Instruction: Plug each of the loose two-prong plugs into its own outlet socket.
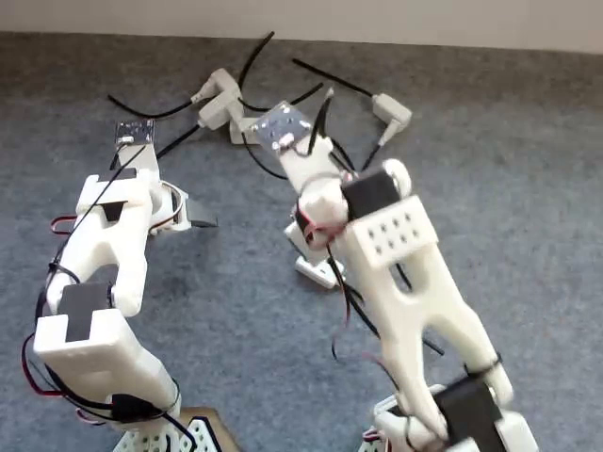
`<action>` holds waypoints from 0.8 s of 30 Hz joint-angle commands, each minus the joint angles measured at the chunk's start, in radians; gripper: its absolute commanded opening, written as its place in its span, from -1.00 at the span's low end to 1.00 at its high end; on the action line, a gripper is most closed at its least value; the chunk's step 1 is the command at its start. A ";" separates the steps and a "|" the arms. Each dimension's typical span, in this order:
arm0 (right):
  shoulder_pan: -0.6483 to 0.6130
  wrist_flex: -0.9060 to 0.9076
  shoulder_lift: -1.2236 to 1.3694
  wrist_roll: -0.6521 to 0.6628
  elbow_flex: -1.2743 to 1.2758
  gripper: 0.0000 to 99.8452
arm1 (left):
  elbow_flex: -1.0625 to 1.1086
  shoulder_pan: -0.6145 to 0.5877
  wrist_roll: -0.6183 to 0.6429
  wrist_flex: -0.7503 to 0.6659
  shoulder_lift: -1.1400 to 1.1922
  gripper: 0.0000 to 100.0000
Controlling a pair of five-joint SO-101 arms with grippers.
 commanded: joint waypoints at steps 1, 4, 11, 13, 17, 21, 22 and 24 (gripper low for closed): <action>-0.025 -0.214 -0.265 -0.005 0.243 -0.99 | -0.004 0.021 0.003 -0.012 -0.053 -0.21; -0.018 -0.429 -0.467 -0.005 0.496 -0.99 | -0.004 0.022 0.003 -0.012 -0.053 -0.21; 0.008 -0.654 -0.763 -0.003 0.799 -0.99 | -0.004 0.056 0.003 -0.048 -0.053 -0.21; 0.004 -0.720 -0.802 -0.003 0.854 -0.99 | -0.004 0.073 0.003 -0.063 -0.053 -0.21; 0.022 -0.897 -0.829 0.032 0.995 -0.99 | -0.010 0.131 0.003 -0.107 -0.062 -0.21; 0.062 -1.040 -0.829 0.072 1.090 -0.99 | 0.031 0.214 0.003 -0.192 -0.151 -0.21; 0.079 -1.069 -0.829 0.072 1.106 -0.99 | 0.054 0.242 0.003 -0.227 -0.183 -0.21; 0.104 -1.124 -0.829 0.072 1.135 -0.99 | 0.122 0.294 0.003 -0.319 -0.254 -0.21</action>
